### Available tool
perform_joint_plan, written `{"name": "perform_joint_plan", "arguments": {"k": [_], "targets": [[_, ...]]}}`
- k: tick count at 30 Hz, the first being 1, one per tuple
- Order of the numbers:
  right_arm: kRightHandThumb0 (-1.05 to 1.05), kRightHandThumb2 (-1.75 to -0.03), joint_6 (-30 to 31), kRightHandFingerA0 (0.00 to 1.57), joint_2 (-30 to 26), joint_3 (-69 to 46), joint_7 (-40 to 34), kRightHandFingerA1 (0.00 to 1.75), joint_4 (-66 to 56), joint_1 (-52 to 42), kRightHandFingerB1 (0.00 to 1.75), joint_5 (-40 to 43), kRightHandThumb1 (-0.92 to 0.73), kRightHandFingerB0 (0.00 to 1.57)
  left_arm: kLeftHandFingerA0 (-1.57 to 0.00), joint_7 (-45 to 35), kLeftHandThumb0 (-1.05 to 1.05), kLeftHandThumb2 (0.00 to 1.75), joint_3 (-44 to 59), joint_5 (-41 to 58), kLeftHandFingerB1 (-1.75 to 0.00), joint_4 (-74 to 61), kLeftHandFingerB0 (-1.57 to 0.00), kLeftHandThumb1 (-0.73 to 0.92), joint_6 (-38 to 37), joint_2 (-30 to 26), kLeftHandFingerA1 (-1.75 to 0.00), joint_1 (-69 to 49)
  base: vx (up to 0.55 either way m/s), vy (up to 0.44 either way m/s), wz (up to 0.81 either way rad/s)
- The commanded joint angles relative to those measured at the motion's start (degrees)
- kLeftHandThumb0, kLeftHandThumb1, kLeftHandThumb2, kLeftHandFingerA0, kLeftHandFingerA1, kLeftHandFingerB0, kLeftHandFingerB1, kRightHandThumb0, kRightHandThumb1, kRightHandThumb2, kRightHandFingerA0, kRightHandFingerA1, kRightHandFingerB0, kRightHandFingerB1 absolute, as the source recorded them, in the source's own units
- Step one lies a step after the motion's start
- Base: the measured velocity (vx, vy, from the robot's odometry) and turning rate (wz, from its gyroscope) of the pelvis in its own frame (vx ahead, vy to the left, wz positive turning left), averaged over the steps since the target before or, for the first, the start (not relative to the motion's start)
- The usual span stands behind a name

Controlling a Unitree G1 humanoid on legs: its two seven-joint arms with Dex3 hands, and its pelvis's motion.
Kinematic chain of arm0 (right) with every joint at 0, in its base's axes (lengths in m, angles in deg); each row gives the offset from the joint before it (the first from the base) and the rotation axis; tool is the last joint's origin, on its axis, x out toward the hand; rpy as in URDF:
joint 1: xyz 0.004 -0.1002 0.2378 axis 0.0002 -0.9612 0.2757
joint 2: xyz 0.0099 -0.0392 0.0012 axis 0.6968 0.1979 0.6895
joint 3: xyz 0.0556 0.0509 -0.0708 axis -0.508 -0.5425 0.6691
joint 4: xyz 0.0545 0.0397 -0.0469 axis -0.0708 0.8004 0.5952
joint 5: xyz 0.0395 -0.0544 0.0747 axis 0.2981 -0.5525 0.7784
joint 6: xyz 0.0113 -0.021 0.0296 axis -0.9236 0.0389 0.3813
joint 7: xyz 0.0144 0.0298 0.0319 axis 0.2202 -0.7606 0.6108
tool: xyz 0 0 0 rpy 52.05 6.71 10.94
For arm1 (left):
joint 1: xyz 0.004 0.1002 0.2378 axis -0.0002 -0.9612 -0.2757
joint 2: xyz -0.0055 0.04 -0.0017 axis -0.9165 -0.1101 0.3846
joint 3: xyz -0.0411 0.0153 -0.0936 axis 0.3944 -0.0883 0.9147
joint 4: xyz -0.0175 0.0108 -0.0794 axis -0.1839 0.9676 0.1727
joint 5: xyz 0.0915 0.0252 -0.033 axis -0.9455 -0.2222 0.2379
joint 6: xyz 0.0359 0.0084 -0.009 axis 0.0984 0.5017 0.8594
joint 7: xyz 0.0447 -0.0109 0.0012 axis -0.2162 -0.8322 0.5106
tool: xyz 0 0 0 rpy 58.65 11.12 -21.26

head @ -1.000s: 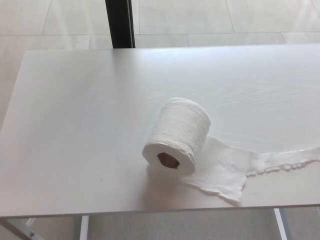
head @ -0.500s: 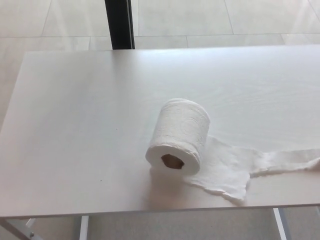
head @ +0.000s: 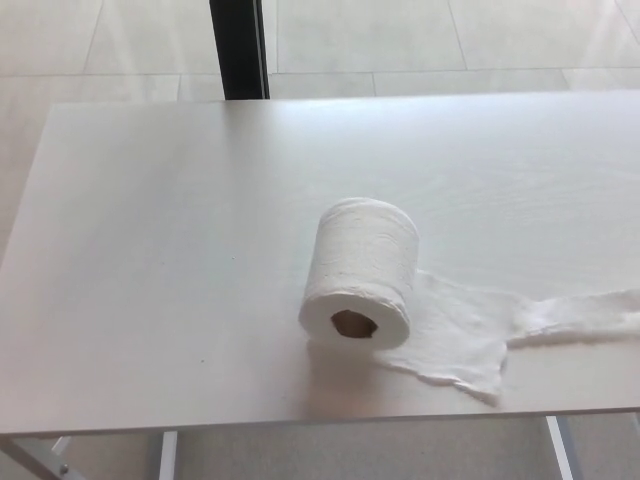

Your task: A toilet paper roll is kept in the middle of the desk infront of the robot. The robot places its left hand on the top of the toilet paper roll to hold it still and uses its right hand to tear off a piece of toilet paper from it and hands the paper to a person

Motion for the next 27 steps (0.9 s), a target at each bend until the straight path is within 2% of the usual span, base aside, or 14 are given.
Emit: {"name": "perform_joint_plan", "arguments": {"k": [1, 27], "targets": [[-0.58, -0.61, -5.42, 0.62, -1.98, 2.45, -10.29, 1.08, 2.16, 2.25, 0.8, -1.93, -0.69, 0.45, -0.1, 0.96, -0.18, 1.11, -1.4, 4.31, -0.4, 2.51, 0.0, 0.92, -3.64, -1.7, -0.64, 0.83, 0.0, 0.0, 0.0], [-0.58, -0.61, -6.98, 0.62, -3.05, 9.02, -16.27, 1.08, 5.53, 3.92, 0.8, -0.6, -0.69, 0.45, -0.1, 2.29, -0.18, 1.11, -6.3, 9.34, -0.4, 4.24, 0.0, 0.92, -4.84, -4.14, -0.64, 1.7, 0.0, 0.0, 0.0]]}}
